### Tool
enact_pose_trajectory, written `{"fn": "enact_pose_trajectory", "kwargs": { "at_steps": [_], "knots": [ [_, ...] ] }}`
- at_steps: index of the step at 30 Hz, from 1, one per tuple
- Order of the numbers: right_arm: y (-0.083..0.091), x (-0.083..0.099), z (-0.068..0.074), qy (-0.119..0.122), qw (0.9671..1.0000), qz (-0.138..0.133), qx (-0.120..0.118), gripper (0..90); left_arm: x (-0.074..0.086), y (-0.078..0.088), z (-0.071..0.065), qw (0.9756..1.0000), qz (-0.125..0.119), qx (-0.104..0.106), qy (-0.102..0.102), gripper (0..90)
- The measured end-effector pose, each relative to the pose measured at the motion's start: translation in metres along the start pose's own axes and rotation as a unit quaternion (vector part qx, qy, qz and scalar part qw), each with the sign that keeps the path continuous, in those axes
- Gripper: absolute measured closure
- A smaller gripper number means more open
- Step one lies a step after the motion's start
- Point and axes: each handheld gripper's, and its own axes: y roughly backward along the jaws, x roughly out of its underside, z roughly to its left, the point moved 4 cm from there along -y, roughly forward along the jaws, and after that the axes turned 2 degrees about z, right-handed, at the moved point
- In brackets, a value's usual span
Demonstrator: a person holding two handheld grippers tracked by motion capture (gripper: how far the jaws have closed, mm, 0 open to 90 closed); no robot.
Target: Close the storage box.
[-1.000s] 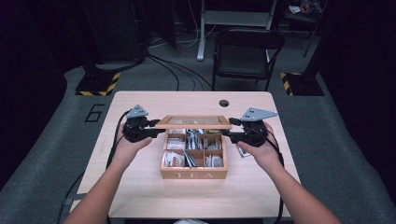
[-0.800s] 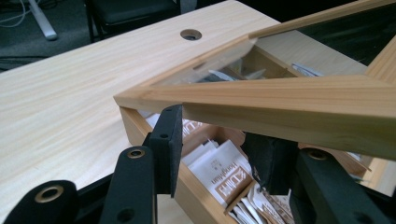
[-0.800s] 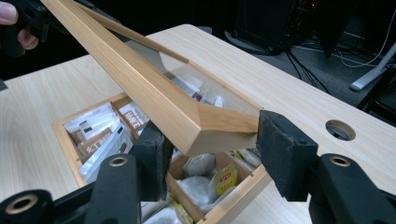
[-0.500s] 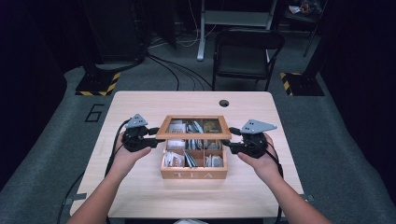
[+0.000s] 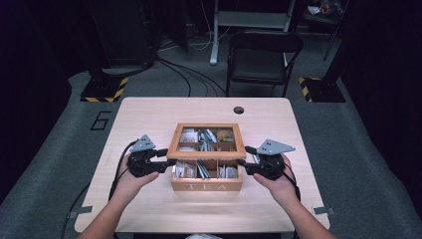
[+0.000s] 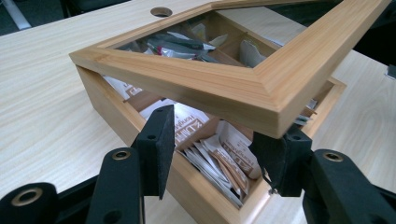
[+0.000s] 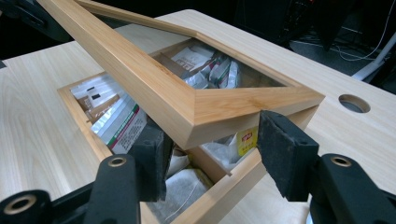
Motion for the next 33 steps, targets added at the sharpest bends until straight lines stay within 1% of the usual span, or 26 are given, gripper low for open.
{"fn": "enact_pose_trajectory", "kwargs": {
  "at_steps": [1,4,6,7,8,9,10,13,14,15,17,18,19,22,26,28,29,30,31,33],
  "knots": [
    [-0.001,0.002,0.001,-0.004,1.0,0.001,0.002,45.4,0.001,0.001,-0.001,1.0,0.006,0.003,0.0,49.0],
    [-0.001,0.007,0.003,-0.009,1.0,0.004,0.0,45.8,0.004,0.001,-0.006,0.9999,0.011,0.007,-0.004,49.0],
    [-0.002,0.01,0.005,-0.001,1.0,0.007,0.005,46.1,0.006,0.001,-0.01,0.9998,0.017,0.008,-0.006,48.8],
    [-0.002,0.012,0.006,-0.001,0.9999,0.01,0.006,46.1,0.008,0.001,-0.011,0.9996,0.023,0.01,-0.01,48.9],
    [-0.003,0.013,0.007,0.004,0.9999,0.01,0.009,46.1,0.009,0.001,-0.012,0.9996,0.025,0.011,-0.008,48.9],
    [-0.003,0.015,0.008,0.003,0.9999,0.014,0.009,46.1,0.011,0.0,-0.012,0.9995,0.026,0.01,-0.011,48.9],
    [-0.003,0.016,0.009,0.007,0.9998,0.016,0.007,46.1,0.012,0.0,-0.013,0.9996,0.025,0.008,-0.009,49.0],
    [-0.003,0.02,0.01,0.002,0.9998,0.018,0.009,46.1,0.015,0.001,-0.013,0.9997,0.022,0.011,-0.004,49.5],
    [-0.003,0.021,0.01,0.01,0.9998,0.018,0.004,46.0,0.016,0.001,-0.014,0.9997,0.021,0.013,0.003,49.7],
    [-0.003,0.021,0.011,0.001,0.9998,0.019,0.005,46.1,0.017,0.0,-0.014,0.9997,0.02,0.013,0.003,49.9],
    [-0.003,0.023,0.012,0.005,0.9998,0.021,0.006,46.0,0.019,0.0,-0.014,0.9997,0.023,0.01,0.0,50.1],
    [-0.003,0.024,0.013,-0.001,0.9998,0.021,0.006,45.9,0.021,-0.001,-0.015,0.9997,0.021,0.008,0.003,50.1],
    [-0.003,0.026,0.013,0.002,0.9997,0.023,0.003,45.9,0.022,-0.001,-0.015,0.9997,0.025,0.009,0.001,50.1],
    [-0.004,0.032,0.016,-0.002,0.9997,0.026,0.001,45.9,0.027,-0.003,-0.017,0.9995,0.032,0.005,-0.006,50.2],
    [-0.006,0.038,0.018,-0.005,0.9993,0.036,-0.001,45.9,0.033,-0.006,-0.019,0.9994,0.035,0.008,-0.004,50.7],
    [-0.007,0.041,0.018,-0.009,0.9993,0.037,-0.002,45.9,0.035,-0.007,-0.019,0.9992,0.038,0.009,-0.004,50.7],
    [-0.007,0.042,0.018,-0.004,0.9992,0.039,-0.005,45.8,0.036,-0.008,-0.019,0.9993,0.037,0.007,-0.003,50.6],
    [-0.008,0.043,0.018,-0.004,0.9991,0.041,-0.006,45.8,0.037,-0.008,-0.02,0.9991,0.041,0.011,-0.003,50.6],
    [-0.008,0.044,0.018,-0.01,0.999,0.042,-0.007,45.8,0.038,-0.008,-0.02,0.999,0.043,0.011,-0.003,50.6],
    [-0.008,0.046,0.017,0.001,0.999,0.044,-0.01,45.8,0.039,-0.009,-0.02,0.9989,0.045,0.012,-0.003,50.6]
  ]
}}
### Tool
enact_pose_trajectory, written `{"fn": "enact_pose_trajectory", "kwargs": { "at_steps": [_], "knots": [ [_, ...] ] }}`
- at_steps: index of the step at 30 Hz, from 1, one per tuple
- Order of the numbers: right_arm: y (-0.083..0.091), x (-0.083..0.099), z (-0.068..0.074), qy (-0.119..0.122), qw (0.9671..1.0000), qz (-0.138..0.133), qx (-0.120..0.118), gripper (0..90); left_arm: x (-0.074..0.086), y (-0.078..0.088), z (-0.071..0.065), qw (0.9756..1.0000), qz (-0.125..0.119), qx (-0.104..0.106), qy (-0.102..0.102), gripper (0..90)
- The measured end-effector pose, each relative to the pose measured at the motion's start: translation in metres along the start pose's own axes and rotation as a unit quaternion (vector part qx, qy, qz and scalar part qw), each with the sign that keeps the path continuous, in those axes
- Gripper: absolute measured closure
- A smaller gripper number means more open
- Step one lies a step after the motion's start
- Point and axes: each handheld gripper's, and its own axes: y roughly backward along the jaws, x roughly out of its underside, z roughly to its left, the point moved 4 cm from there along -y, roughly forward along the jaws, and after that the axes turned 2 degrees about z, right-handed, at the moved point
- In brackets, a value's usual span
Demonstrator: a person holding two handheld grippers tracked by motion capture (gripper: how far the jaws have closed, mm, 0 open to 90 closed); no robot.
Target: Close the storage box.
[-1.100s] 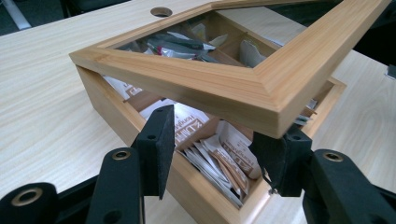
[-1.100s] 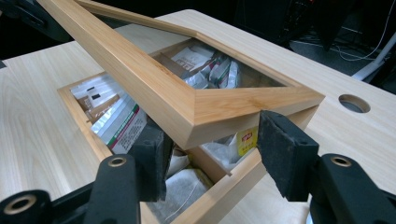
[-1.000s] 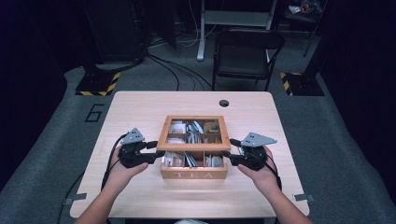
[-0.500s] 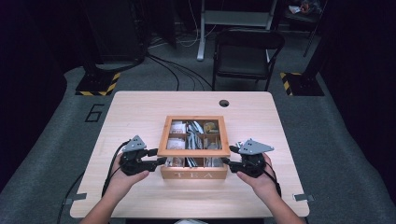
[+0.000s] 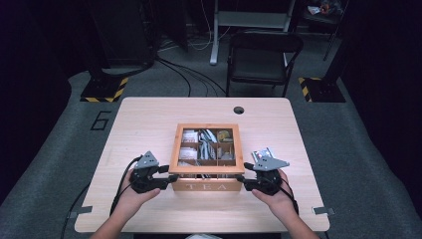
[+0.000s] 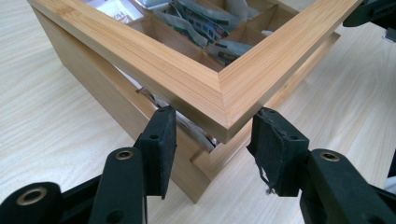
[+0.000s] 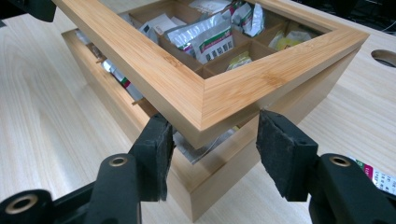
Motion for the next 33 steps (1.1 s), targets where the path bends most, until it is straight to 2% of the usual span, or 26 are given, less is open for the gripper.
{"fn": "enact_pose_trajectory", "kwargs": {
  "at_steps": [1,5,8,11,12,13,15,17,18,20,22,23,27,29,30,33],
  "knots": [
    [0.0,0.001,0.001,-0.006,1.0,0.002,0.0,45.8,0.001,0.0,0.0,1.0,0.002,0.002,-0.002,50.6],
    [-0.001,0.002,0.001,0.001,1.0,0.008,-0.003,45.6,0.003,-0.001,0.0,1.0,0.006,0.002,-0.003,50.6],
    [-0.001,0.004,0.002,-0.002,0.9999,0.014,-0.005,45.5,0.006,-0.003,-0.001,1.0,0.008,0.0,0.002,50.5],
    [0.0,0.007,0.004,0.003,0.9997,0.019,-0.012,45.9,0.009,-0.003,-0.002,0.9998,0.015,0.006,0.007,50.4],
    [0.0,0.008,0.005,0.0,0.9997,0.021,-0.014,45.4,0.01,-0.002,-0.001,0.9998,0.019,0.002,0.007,50.1],
    [0.001,0.009,0.004,0.002,0.9997,0.019,-0.018,45.8,0.011,-0.001,-0.001,0.9999,0.014,-0.001,0.005,49.2],
    [0.003,0.009,0.004,-0.004,0.9997,0.011,-0.02,46.1,0.01,0.003,-0.001,0.9999,0.005,0.008,0.013,48.3],
    [0.007,0.009,0.003,-0.012,0.9998,0.008,-0.017,45.9,0.01,0.009,-0.001,0.9999,0.005,0.002,0.009,47.0],
    [0.008,0.008,0.002,-0.008,0.9998,0.006,-0.019,45.7,0.011,0.011,-0.001,0.9999,0.007,-0.001,0.011,46.7],
    [0.01,0.008,0.0,-0.014,0.9998,-0.001,-0.015,45.4,0.012,0.013,0.003,0.9998,-0.002,-0.012,0.017,46.6],
    [0.011,0.008,-0.003,-0.019,0.9998,-0.002,-0.012,44.9,0.01,0.015,0.006,0.9997,-0.007,-0.014,0.02,46.4],
    [0.01,0.007,-0.004,-0.028,0.9995,-0.005,-0.009,44.5,0.009,0.016,0.007,0.9997,-0.009,-0.015,0.02,46.3],
    [0.012,0.006,-0.008,-0.032,0.9995,-0.007,0.002,43.9,0.007,0.016,0.013,0.9993,-0.018,-0.021,0.026,45.4],
    [0.012,0.007,-0.013,-0.042,0.999,-0.009,0.01,43.8,0.007,0.016,0.017,0.9991,-0.018,-0.025,0.029,44.7],
    [0.013,0.007,-0.016,-0.039,0.9991,-0.011,0.014,43.8,0.007,0.016,0.019,0.9988,-0.021,-0.03,0.032,44.5],
    [0.014,0.011,-0.025,-0.047,0.9982,-0.008,0.038,43.9,0.007,0.019,0.026,0.9984,-0.021,-0.037,0.038,44.3]
  ]
}}
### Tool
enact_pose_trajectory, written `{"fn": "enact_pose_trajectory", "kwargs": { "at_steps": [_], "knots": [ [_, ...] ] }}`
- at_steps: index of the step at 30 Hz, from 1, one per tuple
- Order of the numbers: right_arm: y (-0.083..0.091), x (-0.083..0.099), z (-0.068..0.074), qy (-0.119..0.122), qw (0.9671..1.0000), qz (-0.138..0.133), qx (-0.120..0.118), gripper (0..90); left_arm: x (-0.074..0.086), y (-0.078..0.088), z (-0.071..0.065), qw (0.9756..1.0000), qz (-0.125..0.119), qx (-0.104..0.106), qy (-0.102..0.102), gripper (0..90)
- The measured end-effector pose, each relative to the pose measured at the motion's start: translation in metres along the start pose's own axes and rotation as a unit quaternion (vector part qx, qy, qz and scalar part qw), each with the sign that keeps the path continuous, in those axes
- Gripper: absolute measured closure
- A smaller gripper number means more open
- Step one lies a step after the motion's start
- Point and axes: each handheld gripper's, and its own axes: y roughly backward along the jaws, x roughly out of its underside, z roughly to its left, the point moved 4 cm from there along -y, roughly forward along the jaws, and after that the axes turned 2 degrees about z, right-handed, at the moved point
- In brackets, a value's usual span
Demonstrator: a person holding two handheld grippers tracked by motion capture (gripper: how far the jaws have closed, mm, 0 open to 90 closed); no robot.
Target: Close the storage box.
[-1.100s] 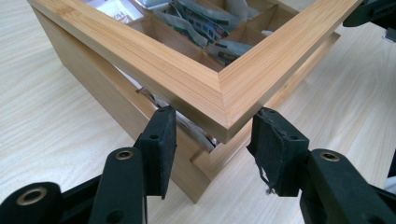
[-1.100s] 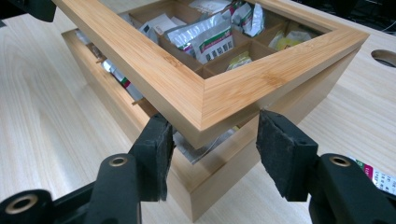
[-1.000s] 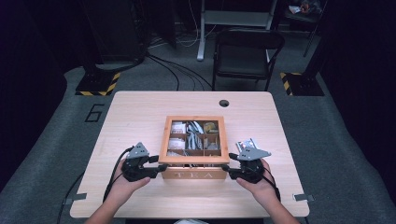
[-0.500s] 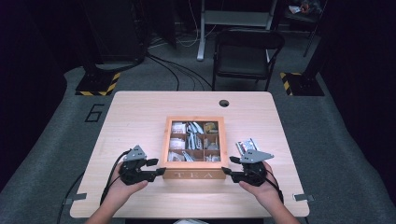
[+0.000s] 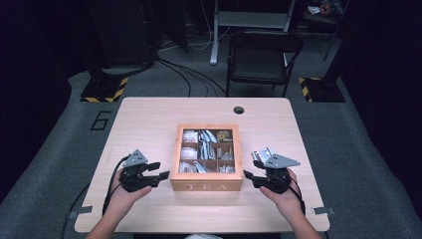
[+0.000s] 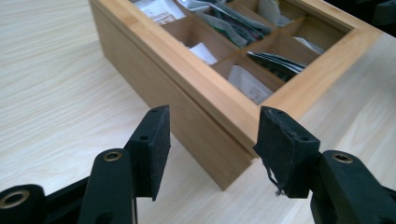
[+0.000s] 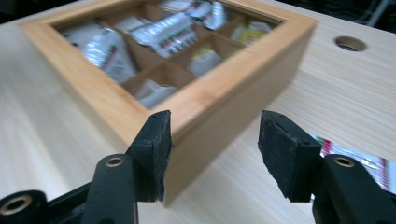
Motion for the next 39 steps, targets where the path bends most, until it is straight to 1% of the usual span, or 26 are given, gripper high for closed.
{"fn": "enact_pose_trajectory", "kwargs": {
  "at_steps": [1,2,4,5,6,7,10,11,13,14,15,17,20,23,26,29,32,35,38,39],
  "knots": [
    [0.0,0.001,-0.003,-0.003,1.0,0.0,0.003,43.9,0.0,0.0,0.003,1.0,-0.001,-0.004,-0.001,44.3],
    [0.001,0.002,-0.007,-0.005,1.0,0.001,0.008,43.9,0.0,0.001,0.006,1.0,-0.003,-0.008,0.004,44.3],
    [0.002,0.004,-0.013,-0.016,0.9997,-0.001,0.017,43.8,0.001,0.001,0.01,0.9998,-0.008,-0.015,0.014,44.1],
    [0.003,0.005,-0.016,-0.021,0.9996,-0.001,0.02,43.9,0.002,0.002,0.012,0.9998,-0.004,-0.014,0.016,43.9],
    [0.003,0.006,-0.019,-0.025,0.9994,-0.003,0.025,43.8,0.002,0.002,0.014,0.9996,-0.009,-0.023,0.013,43.9],
    [0.003,0.006,-0.022,-0.03,0.9992,-0.003,0.026,43.9,0.003,0.002,0.016,0.9996,-0.005,-0.019,0.017,43.8],
    [0.004,0.01,-0.029,-0.036,0.9986,0.0,0.038,43.8,0.005,0.002,0.022,0.9994,-0.005,-0.028,0.022,43.5],
    [0.003,0.011,-0.031,-0.04,0.9984,0.001,0.039,43.7,0.005,0.001,0.025,0.9991,-0.008,-0.033,0.023,43.4],
    [0.002,0.014,-0.035,-0.041,0.9981,0.007,0.046,43.6,0.007,0.001,0.029,0.999,-0.006,-0.035,0.026,43.2],
    [0.002,0.016,-0.036,-0.04,0.998,0.01,0.048,43.5,0.008,0.001,0.03,0.9988,-0.01,-0.04,0.026,43.2],
    [0.001,0.017,-0.037,-0.044,0.9977,0.011,0.051,43.4,0.01,0.001,0.032,0.9988,-0.006,-0.039,0.027,43.0],
    [0.0,0.02,-0.041,-0.042,0.9974,0.014,0.057,43.4,0.012,0.0,0.036,0.9987,-0.005,-0.042,0.028,42.8],
    [-0.002,0.024,-0.045,-0.045,0.9968,0.022,0.062,43.4,0.016,-0.003,0.042,0.9982,-0.003,-0.049,0.033,42.3],
    [-0.004,0.028,-0.049,-0.05,0.9963,0.025,0.066,43.4,0.021,-0.005,0.048,0.998,0.003,-0.054,0.033,41.8],
    [-0.005,0.032,-0.053,-0.051,0.9957,0.031,0.07,43.4,0.024,-0.008,0.053,0.9975,0.001,-0.06,0.038,41.1],
    [-0.008,0.036,-0.055,-0.057,0.9953,0.036,0.069,43.3,0.026,-0.009,0.056,0.9973,0.008,-0.062,0.039,40.6],
    [-0.012,0.039,-0.056,-0.058,0.9954,0.041,0.064,43.2,0.029,-0.011,0.058,0.9973,0.004,-0.061,0.04,40.1],
    [-0.015,0.041,-0.055,-0.064,0.9953,0.045,0.057,43.1,0.032,-0.014,0.059,0.9969,0.012,-0.064,0.043,40.1],
    [-0.019,0.042,-0.053,-0.061,0.9954,0.049,0.054,43.0,0.035,-0.017,0.062,0.9968,0.018,-0.067,0.04,39.9],
    [-0.02,0.043,-0.052,-0.063,0.9955,0.05,0.051,43.0,0.036,-0.018,0.062,0.9964,0.019,-0.071,0.042,39.9]
  ]
}}
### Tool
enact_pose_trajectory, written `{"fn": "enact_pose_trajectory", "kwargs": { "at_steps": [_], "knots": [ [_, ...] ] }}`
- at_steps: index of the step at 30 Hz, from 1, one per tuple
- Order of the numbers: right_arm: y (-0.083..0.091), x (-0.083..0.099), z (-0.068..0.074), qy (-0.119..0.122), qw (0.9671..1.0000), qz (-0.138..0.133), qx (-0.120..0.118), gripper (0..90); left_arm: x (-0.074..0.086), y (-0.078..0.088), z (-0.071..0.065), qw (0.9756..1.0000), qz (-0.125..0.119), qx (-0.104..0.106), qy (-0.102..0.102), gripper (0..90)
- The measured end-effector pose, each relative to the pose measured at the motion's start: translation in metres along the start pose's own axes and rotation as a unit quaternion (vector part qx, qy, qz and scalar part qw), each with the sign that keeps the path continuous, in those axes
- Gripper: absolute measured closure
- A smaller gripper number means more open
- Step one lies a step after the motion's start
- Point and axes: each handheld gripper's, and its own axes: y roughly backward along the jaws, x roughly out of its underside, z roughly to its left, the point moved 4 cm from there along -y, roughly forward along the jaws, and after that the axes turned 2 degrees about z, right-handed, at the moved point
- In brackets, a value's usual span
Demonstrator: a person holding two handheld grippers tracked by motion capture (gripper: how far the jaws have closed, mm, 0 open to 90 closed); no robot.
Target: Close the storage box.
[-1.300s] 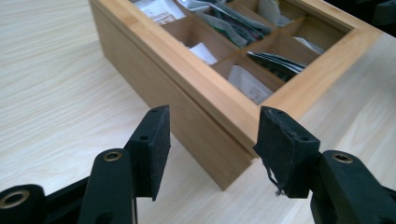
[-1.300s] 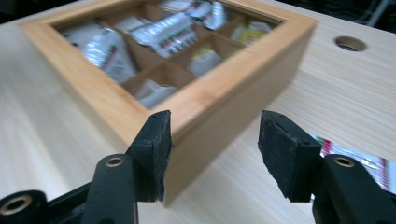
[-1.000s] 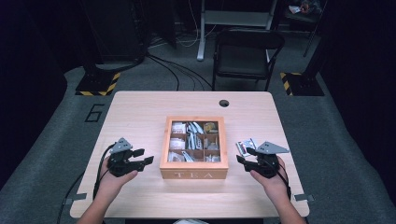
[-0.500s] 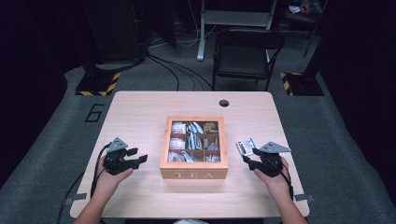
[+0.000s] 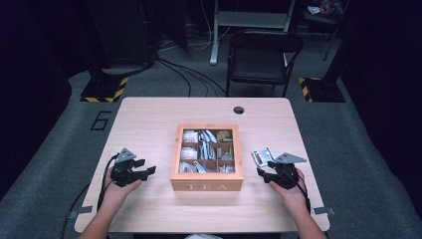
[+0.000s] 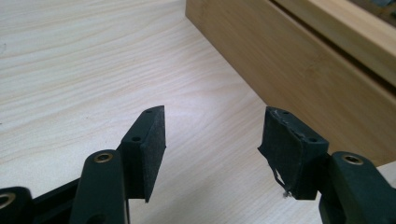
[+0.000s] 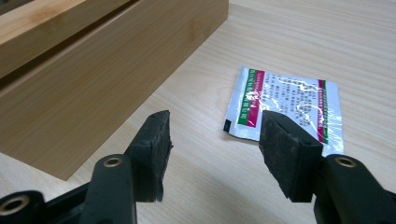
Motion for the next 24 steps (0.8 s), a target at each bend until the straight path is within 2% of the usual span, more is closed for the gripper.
{"fn": "enact_pose_trajectory", "kwargs": {
  "at_steps": [5,7,13,18,24],
  "knots": [
    [-0.005,0.001,0.003,0.009,0.9999,0.009,-0.004,42.8,0.004,-0.006,0.002,0.9999,0.015,-0.005,-0.005,39.9],
    [-0.007,0.002,0.004,0.006,0.9999,0.011,-0.006,42.7,0.005,-0.008,0.001,0.9998,0.017,-0.006,-0.005,39.8],
    [-0.011,0.004,0.004,0.015,0.9996,0.023,-0.002,41.9,0.007,-0.016,-0.004,0.999,0.039,0.0,-0.023,38.8],
    [-0.013,0.005,0.002,0.008,0.9997,0.024,-0.003,41.5,0.008,-0.02,-0.008,0.9982,0.048,0.002,-0.036,38.9],
    [-0.015,0.007,0.001,0.005,0.9996,0.027,-0.005,40.8,0.009,-0.024,-0.009,0.9976,0.056,0.004,-0.04,39.0]
  ]
}}
